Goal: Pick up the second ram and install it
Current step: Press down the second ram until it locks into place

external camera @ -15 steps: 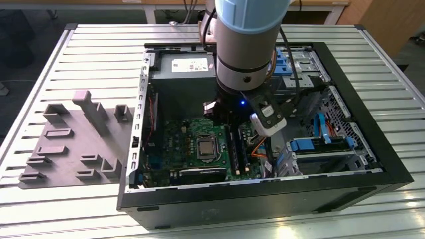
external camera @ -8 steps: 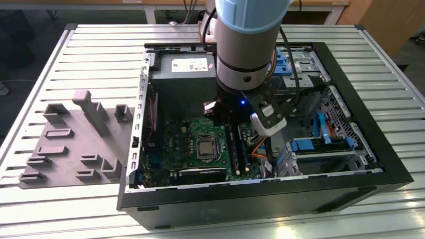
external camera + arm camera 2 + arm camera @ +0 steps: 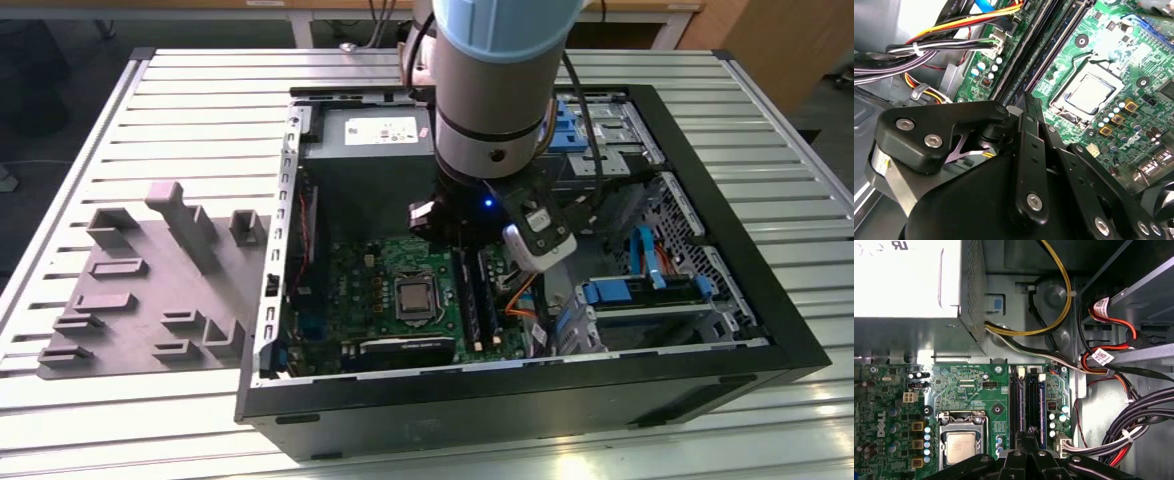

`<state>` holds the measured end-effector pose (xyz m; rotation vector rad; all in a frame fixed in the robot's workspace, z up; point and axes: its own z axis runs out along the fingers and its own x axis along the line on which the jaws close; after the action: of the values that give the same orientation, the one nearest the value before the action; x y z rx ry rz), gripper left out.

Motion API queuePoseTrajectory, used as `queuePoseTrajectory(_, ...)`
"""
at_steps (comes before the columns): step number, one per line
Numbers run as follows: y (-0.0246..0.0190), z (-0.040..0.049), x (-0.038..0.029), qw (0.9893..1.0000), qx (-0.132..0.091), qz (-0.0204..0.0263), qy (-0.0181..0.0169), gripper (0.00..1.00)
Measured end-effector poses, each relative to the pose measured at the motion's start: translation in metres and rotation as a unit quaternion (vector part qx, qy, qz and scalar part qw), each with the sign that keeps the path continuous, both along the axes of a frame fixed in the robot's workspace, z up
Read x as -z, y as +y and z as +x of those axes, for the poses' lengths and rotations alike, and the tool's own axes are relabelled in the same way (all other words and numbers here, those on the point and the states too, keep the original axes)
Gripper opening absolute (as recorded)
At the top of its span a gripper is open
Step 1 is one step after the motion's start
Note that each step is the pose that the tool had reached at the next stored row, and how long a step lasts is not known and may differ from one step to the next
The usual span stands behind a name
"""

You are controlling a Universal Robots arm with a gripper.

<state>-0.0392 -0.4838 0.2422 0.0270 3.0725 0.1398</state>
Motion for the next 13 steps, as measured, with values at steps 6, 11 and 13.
queuePoseTrajectory(6,0.0032,-0.0005,0.0002,1.0,0.0,0.0001,0.0,0.11)
queuePoseTrajectory(11,0.005,-0.0006,0.0002,1.0,0.0,0.0,0.0,0.11)
queuePoseTrajectory(13,0.0054,-0.0007,0.0003,1.0,0.0,-0.0001,0.0,0.11)
